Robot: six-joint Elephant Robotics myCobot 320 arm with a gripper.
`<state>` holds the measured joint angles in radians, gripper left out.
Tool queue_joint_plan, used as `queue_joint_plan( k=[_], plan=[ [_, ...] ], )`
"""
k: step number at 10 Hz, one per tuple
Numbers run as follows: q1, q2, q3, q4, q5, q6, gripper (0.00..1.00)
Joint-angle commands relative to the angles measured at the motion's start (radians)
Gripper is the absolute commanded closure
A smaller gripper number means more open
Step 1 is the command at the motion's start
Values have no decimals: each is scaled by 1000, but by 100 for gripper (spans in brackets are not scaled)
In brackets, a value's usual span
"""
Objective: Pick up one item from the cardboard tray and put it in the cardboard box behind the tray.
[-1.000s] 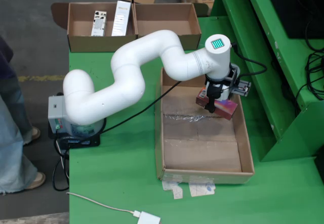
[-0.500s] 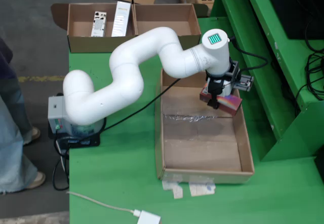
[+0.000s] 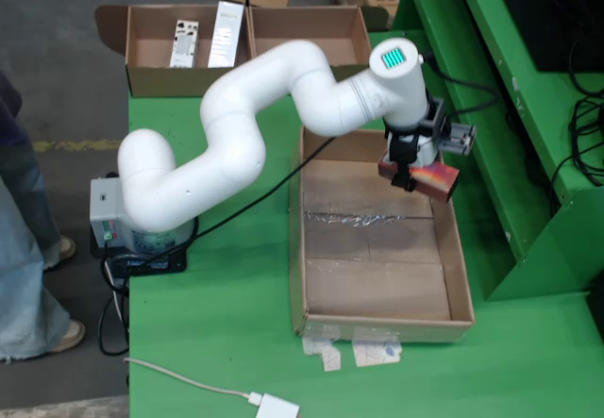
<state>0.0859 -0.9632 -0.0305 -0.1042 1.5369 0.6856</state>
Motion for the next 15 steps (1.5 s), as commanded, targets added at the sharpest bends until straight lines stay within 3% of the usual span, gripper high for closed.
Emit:
queue_joint_plan(
  k=[1, 6, 9, 11, 15],
  plan=[
    [13, 105, 31, -32, 8, -3, 100],
    [19, 154, 31, -11, 10, -4, 100],
    [27, 214, 31, -90, 23, -8, 100],
    [52, 323, 31, -262, 37, -13, 100],
    [78, 337, 31, -308, 46, -23, 100]
  ],
)
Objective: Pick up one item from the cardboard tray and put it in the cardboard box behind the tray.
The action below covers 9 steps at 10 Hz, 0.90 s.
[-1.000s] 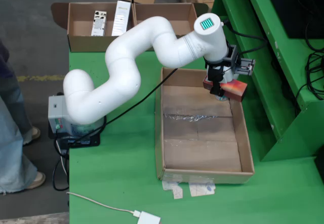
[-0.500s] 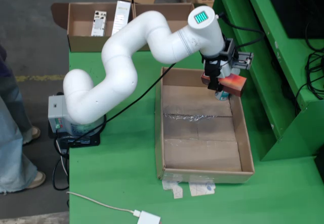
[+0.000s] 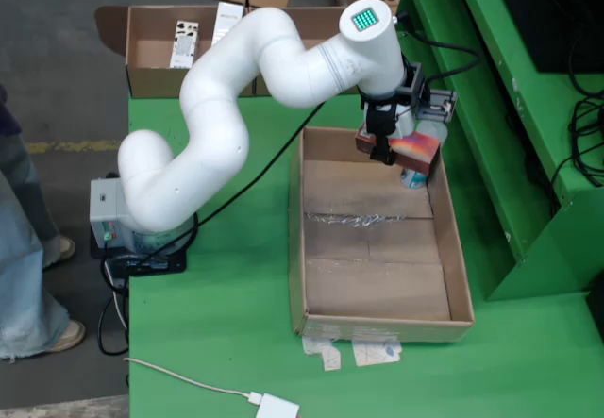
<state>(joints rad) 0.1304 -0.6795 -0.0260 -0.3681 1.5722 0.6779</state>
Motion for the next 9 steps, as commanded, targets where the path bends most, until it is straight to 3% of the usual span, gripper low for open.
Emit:
queue_joint_plan(
  k=[1, 2, 3, 9],
  plan=[
    [105, 70, 26, -101, 1, -18, 100],
    [105, 70, 26, -101, 1, -18, 100],
    [239, 97, 26, -217, -30, -1, 100],
    [527, 97, 26, -315, -71, 25, 100]
  ],
)
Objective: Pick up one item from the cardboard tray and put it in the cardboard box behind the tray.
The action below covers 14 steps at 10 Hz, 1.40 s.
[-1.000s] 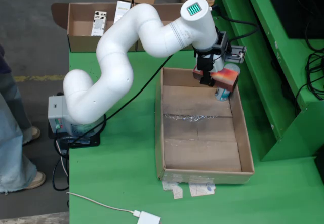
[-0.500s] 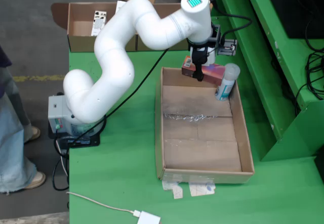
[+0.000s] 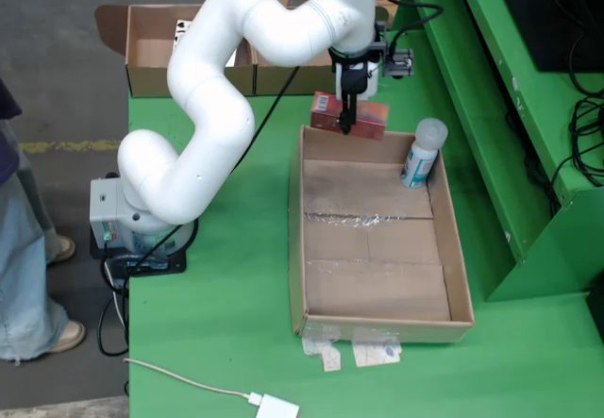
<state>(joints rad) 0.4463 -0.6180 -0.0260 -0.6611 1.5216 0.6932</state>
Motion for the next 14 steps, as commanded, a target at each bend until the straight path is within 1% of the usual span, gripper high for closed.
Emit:
queue_joint_plan(
  k=[1, 2, 3, 4, 5, 7, 11, 14],
  plan=[
    [241, 38, 26, -45, -24, 8, 100],
    [285, 54, 26, -87, -31, 12, 100],
    [325, 118, -79, -72, -41, 24, 100],
    [366, 194, -235, 2, -54, 33, 100],
    [366, 194, -235, 2, -54, 33, 100],
    [457, 299, -410, 54, -72, 39, 100],
    [559, 383, -563, 100, -83, 33, 100],
    [597, 399, -605, 113, -88, 35, 100]
  ],
)
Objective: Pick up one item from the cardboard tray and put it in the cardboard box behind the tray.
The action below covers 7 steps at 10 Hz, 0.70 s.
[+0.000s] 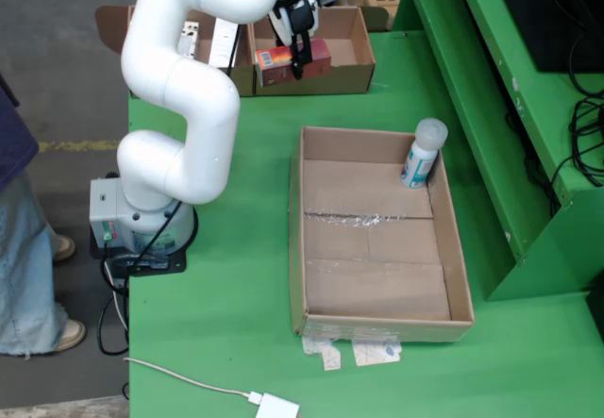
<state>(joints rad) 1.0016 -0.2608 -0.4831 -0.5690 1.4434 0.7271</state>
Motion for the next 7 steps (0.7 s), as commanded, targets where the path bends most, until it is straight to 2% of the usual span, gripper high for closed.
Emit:
queue_joint_plan(
  k=[1, 2, 3, 4, 5, 6, 7],
  plan=[
    [62, 12, -103, -10, -11, 6, 100],
    [62, 12, -103, -10, -11, 6, 100],
    [84, -99, 32, -51, -13, 7, 100],
    [84, -99, 32, -51, -13, 7, 100],
    [94, -285, 343, -198, -20, 11, 100],
    [106, -374, 483, -234, -25, 18, 100],
    [111, -392, 483, -187, -25, 14, 100]
  ],
)
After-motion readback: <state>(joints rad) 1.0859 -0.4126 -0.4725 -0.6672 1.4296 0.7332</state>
